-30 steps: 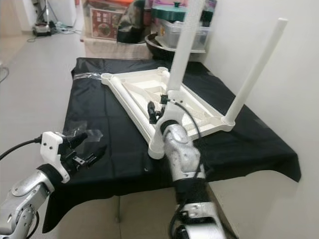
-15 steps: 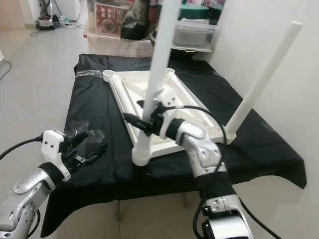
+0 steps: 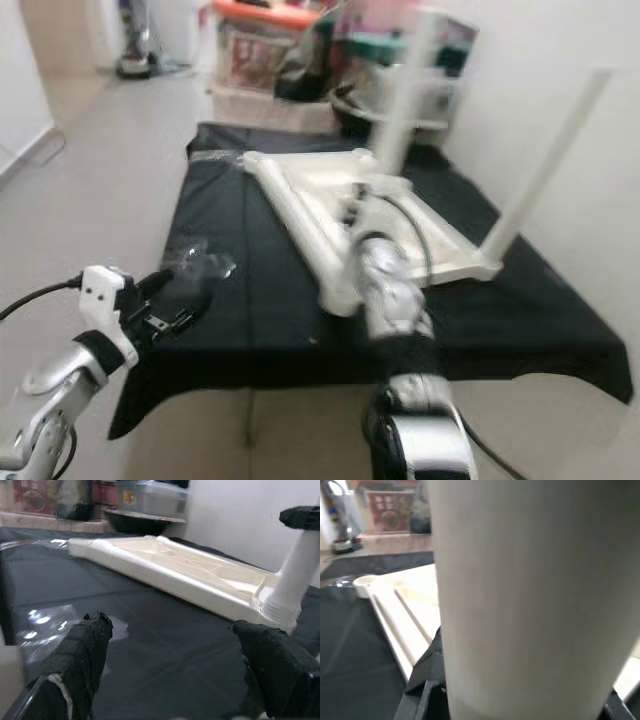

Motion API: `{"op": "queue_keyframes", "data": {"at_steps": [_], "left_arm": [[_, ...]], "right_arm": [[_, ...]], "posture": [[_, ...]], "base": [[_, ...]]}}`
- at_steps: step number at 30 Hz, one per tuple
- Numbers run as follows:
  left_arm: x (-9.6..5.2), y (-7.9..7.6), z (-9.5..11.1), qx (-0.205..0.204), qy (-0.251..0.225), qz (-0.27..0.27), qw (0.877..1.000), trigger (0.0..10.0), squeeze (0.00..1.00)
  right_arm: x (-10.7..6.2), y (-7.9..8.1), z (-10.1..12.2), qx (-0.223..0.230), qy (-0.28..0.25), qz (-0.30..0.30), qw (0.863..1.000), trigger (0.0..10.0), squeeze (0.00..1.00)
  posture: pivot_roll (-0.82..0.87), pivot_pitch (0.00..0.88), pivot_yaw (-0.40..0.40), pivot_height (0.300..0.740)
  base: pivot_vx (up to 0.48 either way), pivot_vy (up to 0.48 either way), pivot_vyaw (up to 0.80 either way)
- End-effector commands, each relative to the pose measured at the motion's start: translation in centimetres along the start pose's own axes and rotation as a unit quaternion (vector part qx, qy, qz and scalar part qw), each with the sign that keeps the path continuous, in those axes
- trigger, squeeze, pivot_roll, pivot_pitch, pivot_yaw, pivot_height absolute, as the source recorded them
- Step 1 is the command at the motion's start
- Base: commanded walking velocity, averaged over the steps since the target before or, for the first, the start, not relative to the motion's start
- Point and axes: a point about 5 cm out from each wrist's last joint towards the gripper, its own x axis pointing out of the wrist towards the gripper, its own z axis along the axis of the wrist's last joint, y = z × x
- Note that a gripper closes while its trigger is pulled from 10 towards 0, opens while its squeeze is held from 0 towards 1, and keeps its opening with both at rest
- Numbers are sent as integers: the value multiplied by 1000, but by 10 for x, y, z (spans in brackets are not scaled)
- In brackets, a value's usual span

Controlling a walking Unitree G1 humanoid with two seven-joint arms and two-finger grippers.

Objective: Building children table

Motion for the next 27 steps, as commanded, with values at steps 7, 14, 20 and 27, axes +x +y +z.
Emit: {"op": "queue_keyframes", "data": {"at_steps": [7, 14, 20, 27], "left_arm": [[4, -6, 1, 0, 6, -22, 1000, 10000, 0], [5, -7, 0, -2, 3, -19, 1000, 10000, 0], [9, -9, 0, -3, 0, -22, 1000, 10000, 0], [10, -9, 0, -5, -3, -19, 1000, 10000, 0]], "right_arm": [[-28, 46, -32, -28, 70, 135, 988, 10000, 1000], [-34, 68, 21, 19, -30, 391, 920, 10000, 0], [-48, 71, 30, -44, -54, 525, 848, 10000, 0], [-29, 76, 17, -72, -25, 534, 842, 10000, 0]], "posture": [[150, 0, -159, 740], [146, 0, -164, 740], [151, 0, -176, 740], [166, 0, -193, 740]], "base": [[0, 0, 0], [0, 0, 0], [0, 0, 0], [0, 0, 0]]}}
